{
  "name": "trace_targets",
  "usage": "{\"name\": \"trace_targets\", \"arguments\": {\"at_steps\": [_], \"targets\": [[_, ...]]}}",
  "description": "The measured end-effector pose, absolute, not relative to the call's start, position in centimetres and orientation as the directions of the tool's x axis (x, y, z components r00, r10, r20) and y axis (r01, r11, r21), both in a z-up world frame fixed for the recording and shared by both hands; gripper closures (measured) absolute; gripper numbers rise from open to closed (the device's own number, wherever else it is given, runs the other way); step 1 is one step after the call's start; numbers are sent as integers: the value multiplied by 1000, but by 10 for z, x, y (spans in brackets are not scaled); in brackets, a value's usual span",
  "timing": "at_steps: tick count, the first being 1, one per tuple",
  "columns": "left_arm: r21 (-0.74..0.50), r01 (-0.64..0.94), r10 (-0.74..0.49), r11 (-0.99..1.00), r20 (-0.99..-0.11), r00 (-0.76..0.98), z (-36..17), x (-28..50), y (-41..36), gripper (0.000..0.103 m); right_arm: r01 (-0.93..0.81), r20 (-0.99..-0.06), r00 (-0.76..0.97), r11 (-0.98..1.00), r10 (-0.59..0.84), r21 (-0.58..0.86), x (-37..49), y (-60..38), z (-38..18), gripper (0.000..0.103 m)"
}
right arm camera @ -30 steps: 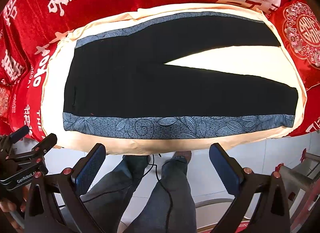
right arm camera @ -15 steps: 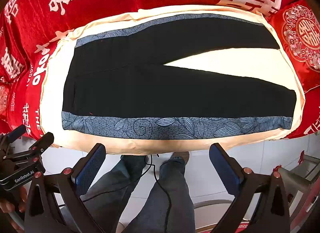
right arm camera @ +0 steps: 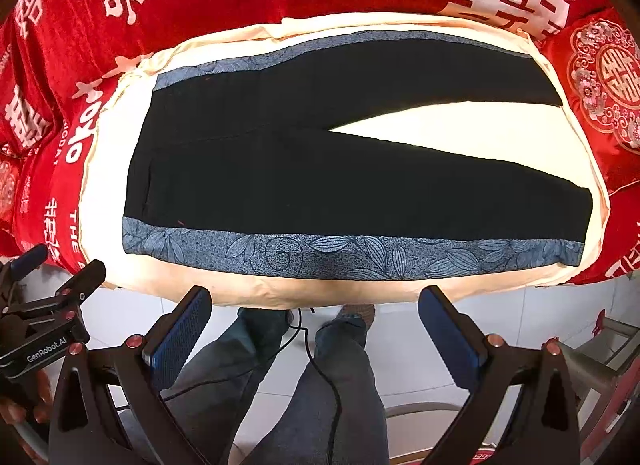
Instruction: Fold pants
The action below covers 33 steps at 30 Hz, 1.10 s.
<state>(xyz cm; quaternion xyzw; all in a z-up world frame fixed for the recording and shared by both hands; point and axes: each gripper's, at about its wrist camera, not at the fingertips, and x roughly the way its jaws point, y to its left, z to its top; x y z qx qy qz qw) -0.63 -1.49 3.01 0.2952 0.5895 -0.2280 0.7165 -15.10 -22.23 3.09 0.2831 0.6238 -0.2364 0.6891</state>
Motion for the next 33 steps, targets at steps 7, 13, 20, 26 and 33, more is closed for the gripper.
{"name": "trace_targets", "arguments": {"at_steps": [7,13,20,26,33], "targets": [[169,671,35,722,-977,209,31,-13,-20,0,681,-992,125,724,36,112,-157,-230,32,0],[172,664,42,728,-977,207,32,-21,-25,0,678,-991,131,726,40,119,-164,-236,33,0],[180,642,46,745,-975,219,39,-30,-29,0,675,-989,141,726,46,131,-174,-248,35,0],[172,602,56,779,-977,206,39,-41,-30,0,663,-989,136,738,50,128,-184,-257,36,0],[163,582,61,797,-980,192,35,-50,-33,0,661,-991,125,741,50,121,-195,-265,34,0]]}}
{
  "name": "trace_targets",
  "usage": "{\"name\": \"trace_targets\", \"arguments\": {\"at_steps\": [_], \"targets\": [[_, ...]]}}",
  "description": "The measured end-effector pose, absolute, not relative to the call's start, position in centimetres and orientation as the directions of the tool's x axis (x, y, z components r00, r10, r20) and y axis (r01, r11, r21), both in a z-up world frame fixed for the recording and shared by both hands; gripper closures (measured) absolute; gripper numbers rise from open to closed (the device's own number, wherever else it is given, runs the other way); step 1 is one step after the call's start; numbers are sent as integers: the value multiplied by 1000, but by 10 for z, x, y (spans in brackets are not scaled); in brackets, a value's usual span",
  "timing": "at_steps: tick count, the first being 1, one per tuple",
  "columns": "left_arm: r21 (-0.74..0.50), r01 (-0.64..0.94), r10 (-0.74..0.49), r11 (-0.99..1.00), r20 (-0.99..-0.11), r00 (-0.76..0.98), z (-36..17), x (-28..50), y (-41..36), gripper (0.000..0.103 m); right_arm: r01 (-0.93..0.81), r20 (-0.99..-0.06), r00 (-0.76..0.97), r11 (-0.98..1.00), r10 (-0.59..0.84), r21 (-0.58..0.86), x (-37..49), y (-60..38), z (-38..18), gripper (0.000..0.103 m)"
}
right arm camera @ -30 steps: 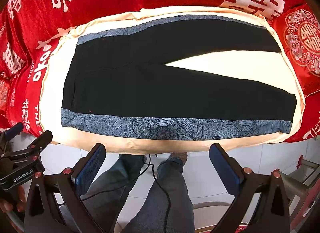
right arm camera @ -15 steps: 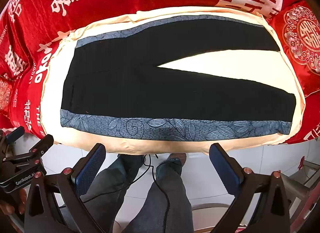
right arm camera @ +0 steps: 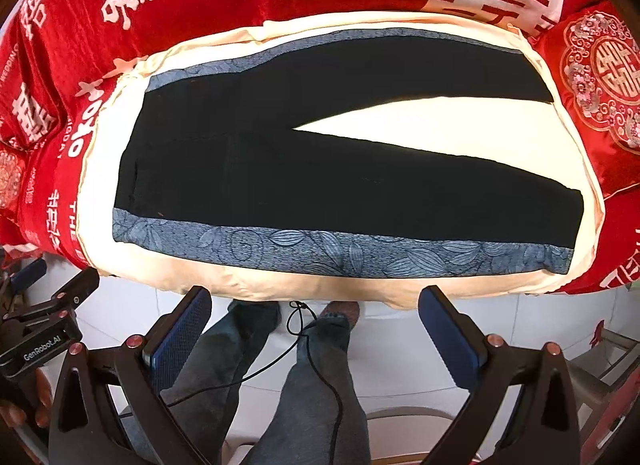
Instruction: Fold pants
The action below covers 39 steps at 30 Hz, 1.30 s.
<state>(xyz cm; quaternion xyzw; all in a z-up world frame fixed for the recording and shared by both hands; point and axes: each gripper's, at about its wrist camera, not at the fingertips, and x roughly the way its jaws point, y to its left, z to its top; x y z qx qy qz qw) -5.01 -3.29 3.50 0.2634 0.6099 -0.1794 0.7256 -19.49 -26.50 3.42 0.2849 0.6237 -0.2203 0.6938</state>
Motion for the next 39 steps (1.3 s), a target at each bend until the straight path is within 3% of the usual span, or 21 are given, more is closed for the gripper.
{"name": "trace_targets", "arguments": {"at_steps": [7,15,22,26,29,33,39], "targets": [[153,598,55,787,-982,179,26,-43,-30,0,685,-992,118,719,53,120,-194,-262,28,0],[109,604,53,789,-992,111,-21,-16,-13,0,714,-993,91,690,76,118,-175,-246,-11,0],[59,590,21,806,-997,70,-72,12,11,0,712,-960,206,645,189,279,-157,-226,-55,0],[-37,542,-68,840,-997,38,-94,23,26,0,692,-855,365,506,369,514,-156,-218,-96,1],[-163,504,-186,848,-982,-4,-107,28,38,0,678,-750,468,354,468,644,-163,-208,-133,30],[-238,495,-255,836,-966,-33,-125,27,48,0,644,-633,548,207,547,737,-173,-192,-187,32],[-321,480,-312,817,-945,-101,-150,23,57,0,570,-528,683,84,505,818,-183,-194,-223,32]]}}
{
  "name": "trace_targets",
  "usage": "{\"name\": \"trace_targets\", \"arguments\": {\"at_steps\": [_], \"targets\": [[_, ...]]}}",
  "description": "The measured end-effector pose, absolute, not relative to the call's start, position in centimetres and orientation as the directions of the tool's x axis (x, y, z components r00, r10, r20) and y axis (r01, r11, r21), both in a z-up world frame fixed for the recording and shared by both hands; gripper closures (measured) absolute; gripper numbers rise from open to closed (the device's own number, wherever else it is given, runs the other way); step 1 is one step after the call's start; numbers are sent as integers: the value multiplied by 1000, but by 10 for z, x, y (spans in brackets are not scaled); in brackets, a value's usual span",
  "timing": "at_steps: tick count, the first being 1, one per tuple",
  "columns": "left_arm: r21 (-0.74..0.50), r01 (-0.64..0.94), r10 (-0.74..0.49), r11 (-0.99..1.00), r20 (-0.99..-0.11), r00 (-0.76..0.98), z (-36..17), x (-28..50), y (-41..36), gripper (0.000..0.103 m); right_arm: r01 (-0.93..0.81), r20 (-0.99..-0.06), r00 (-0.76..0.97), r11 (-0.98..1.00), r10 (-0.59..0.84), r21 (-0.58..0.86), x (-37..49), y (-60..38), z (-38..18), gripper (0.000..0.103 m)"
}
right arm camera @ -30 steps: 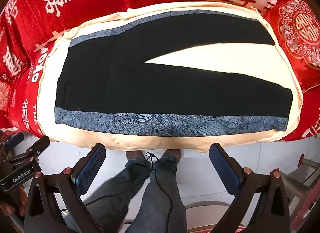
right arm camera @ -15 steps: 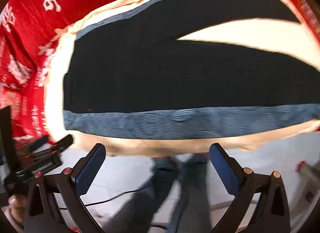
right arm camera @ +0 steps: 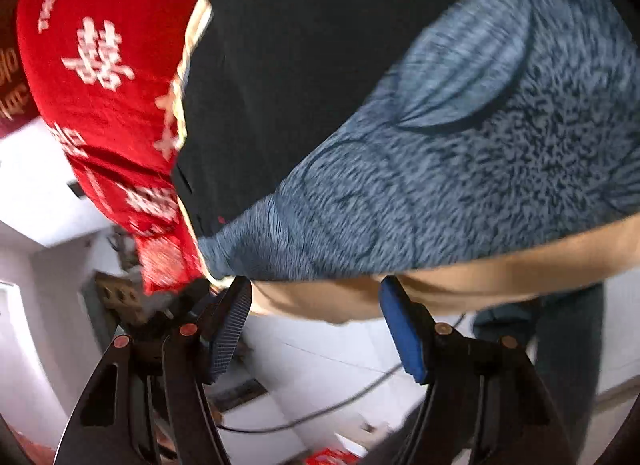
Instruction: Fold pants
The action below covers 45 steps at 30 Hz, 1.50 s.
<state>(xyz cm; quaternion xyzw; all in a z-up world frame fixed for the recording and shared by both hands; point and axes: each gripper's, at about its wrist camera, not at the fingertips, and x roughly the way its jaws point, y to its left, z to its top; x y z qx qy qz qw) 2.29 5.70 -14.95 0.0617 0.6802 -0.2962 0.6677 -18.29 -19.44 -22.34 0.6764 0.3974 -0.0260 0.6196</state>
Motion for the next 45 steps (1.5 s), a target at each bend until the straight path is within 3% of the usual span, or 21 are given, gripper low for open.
{"name": "trace_targets", "arguments": {"at_steps": [4,9,14,20,22,23,25,28,32,34,35,36,38,45], "targets": [[-385,464,-360,798,-921,-146,-158,21,56,0,502,-442,752,11,489,865,-179,-203,-226,32],[-488,375,-450,788,-873,-188,-161,23,54,0,387,-331,833,-39,444,921,-169,-216,-187,32],[-555,265,-525,788,-832,-180,-167,25,56,0,358,-309,833,-21,459,933,-158,-222,-158,32],[-557,178,-545,811,-831,-116,-176,51,57,0,382,-334,808,0,485,924,-162,-224,-161,32],[-519,170,-503,838,-855,-127,-179,60,53,11,392,-341,807,-6,482,920,-163,-225,-170,32],[-500,193,-483,844,-866,-131,-177,65,50,11,401,-348,807,-9,477,916,-165,-226,-176,32],[-444,268,-431,855,-896,-107,-171,63,42,36,426,-374,805,-11,461,905,-173,-227,-187,32],[-412,318,-398,854,-911,-111,-169,66,44,58,452,-390,820,-54,419,891,-190,-232,-206,32],[-437,296,-413,849,-899,-144,-168,75,51,63,394,-319,890,-195,327,898,-223,-244,-228,33],[-422,326,-396,846,-907,-146,-166,72,48,64,354,-284,922,-279,262,893,-240,-248,-235,43],[-415,340,-389,844,-910,-146,-163,72,49,64,353,-285,927,-305,245,885,-246,-249,-236,57],[-412,344,-385,843,-911,-148,-163,73,43,67,356,-287,929,-350,233,866,-251,-249,-237,78],[-406,339,-376,849,-914,-154,-157,75,45,70,394,-326,917,-384,232,835,-255,-248,-231,91],[-414,344,-403,843,-909,-107,-103,88,36,74,564,-539,777,20,326,825,-199,-292,-119,93]]}}
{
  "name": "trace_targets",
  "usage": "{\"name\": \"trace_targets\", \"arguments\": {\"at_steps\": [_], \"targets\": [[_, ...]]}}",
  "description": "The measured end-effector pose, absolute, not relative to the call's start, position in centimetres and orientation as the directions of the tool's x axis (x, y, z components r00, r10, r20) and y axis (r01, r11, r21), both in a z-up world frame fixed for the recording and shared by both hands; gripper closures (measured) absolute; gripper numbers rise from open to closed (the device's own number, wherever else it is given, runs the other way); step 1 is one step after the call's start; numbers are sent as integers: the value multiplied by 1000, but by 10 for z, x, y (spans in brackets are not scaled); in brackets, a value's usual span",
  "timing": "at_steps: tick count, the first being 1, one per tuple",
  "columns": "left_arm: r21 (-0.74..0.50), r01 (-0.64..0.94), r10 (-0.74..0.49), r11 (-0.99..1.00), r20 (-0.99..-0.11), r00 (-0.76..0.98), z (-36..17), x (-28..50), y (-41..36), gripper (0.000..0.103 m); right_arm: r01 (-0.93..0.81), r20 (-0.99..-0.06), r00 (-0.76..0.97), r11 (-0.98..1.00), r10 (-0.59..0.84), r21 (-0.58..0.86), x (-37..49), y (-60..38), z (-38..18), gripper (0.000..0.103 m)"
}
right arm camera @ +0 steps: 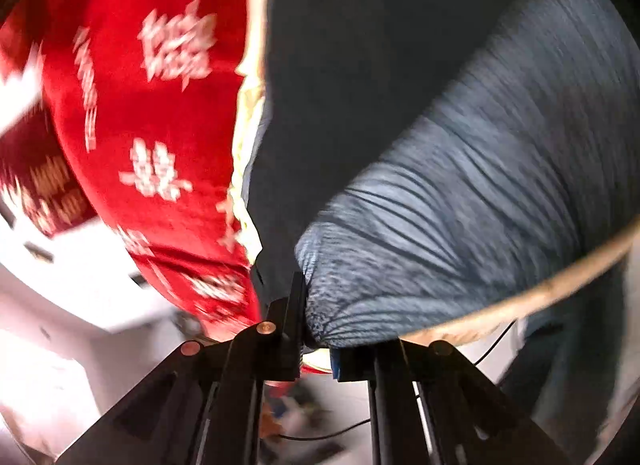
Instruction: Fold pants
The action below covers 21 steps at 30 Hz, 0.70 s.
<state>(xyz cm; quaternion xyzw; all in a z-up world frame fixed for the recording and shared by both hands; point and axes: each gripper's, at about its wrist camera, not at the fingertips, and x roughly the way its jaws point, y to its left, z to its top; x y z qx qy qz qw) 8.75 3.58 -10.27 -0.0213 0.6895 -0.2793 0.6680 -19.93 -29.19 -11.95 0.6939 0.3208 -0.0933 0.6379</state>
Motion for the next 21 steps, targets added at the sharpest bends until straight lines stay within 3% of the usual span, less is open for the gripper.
{"name": "trace_targets", "arguments": {"at_steps": [5,11,17,21], "targets": [[-403,404,-425,821,-904,-38,-61,117,-4,74,559,-612,697,252,373,790,-139,-345,-65,92],[-365,417,-427,832,-902,63,-52,190,-74,74,558,-678,586,385,443,735,-56,-423,-64,89],[-247,396,-316,884,-941,117,-108,253,-136,73,617,-722,449,402,526,676,14,-484,-140,89],[-141,359,-203,923,-969,139,-144,272,-154,58,667,-727,386,372,568,645,41,-505,-195,89]]}}
